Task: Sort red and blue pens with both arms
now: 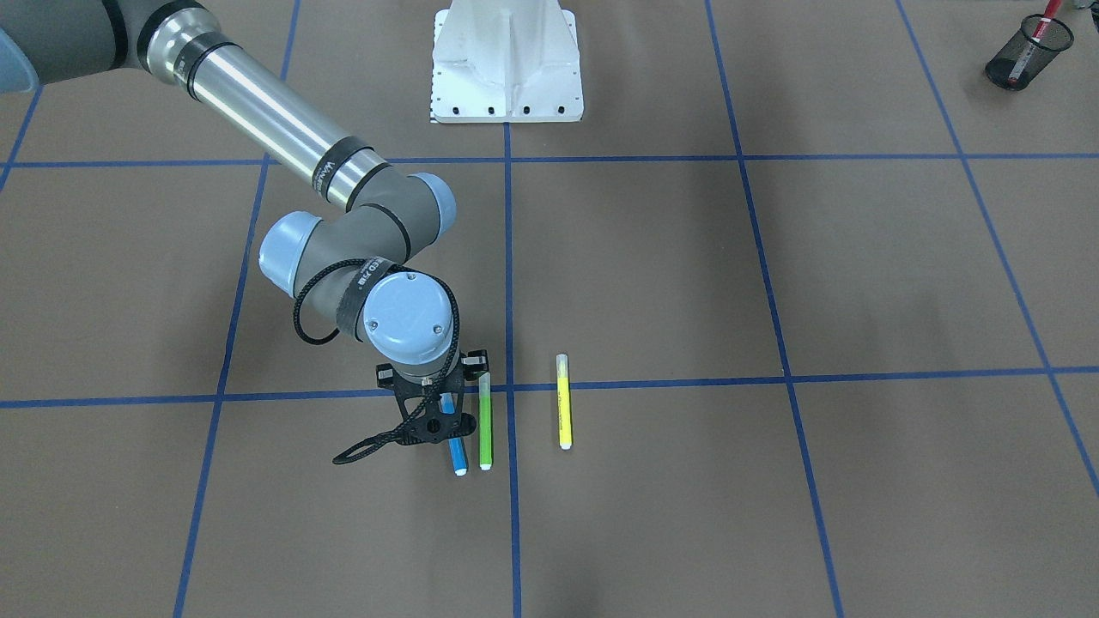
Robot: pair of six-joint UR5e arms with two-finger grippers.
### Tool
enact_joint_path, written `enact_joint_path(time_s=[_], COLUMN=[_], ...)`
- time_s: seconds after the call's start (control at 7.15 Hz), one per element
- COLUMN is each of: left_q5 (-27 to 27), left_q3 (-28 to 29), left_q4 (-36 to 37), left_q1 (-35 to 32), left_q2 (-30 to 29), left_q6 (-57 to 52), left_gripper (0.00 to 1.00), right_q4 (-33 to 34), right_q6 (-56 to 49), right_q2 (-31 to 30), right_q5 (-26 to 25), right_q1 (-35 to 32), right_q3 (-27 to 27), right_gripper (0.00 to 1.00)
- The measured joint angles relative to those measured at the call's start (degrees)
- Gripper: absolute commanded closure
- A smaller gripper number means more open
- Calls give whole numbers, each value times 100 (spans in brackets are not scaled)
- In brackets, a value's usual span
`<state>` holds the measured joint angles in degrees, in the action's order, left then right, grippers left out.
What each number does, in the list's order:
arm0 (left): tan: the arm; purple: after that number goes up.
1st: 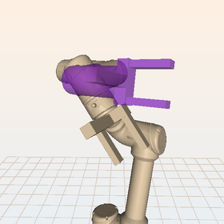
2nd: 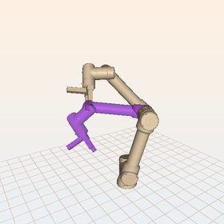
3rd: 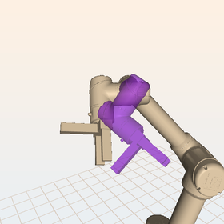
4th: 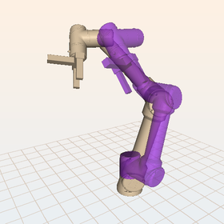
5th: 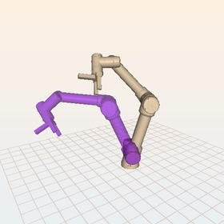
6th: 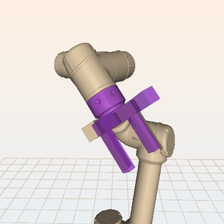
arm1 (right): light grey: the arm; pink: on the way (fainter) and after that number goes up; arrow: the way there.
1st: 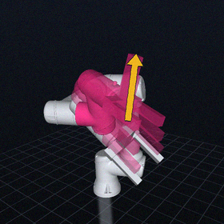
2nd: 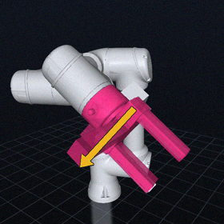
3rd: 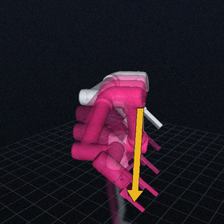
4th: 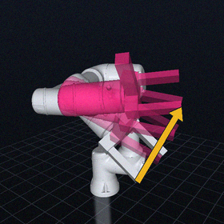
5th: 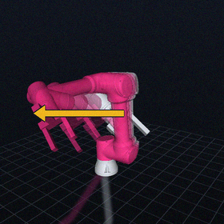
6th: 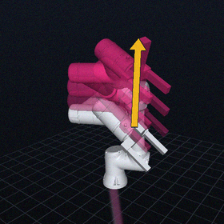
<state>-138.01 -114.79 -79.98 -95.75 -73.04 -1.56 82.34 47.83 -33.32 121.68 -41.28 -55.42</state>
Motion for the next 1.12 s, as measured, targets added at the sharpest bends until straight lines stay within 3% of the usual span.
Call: enact_joint_path(time_s=[0.42, 0.56, 0.7, 0.84, 1.12], left_q5=[0, -4, -6, -6, -7], left_q3=[13, 21, 24, 26, 26], left_q4=[0, 0, 0, 0, 0], left_q1=[-4, -4, -5, -5, -5], left_q2=[0, 0, 0, 0, 0], left_q6=[-10, -19, -35, -42, -46], left_gripper=[0, 0, 0, 0, 0], right_q4=[-16, -16, -15, -11, 0], right_q6=[95, 101, 103, 104, 99], right_q2=[65, 75, 78, 79, 77], right_q5=[-3, -4, -4, -5, -10], right_q1=[21, 27, 29, 32, 35], right_q3=[76, 86, 93, 96, 93], right_gripper=[56, 69, 89, 100, 100])
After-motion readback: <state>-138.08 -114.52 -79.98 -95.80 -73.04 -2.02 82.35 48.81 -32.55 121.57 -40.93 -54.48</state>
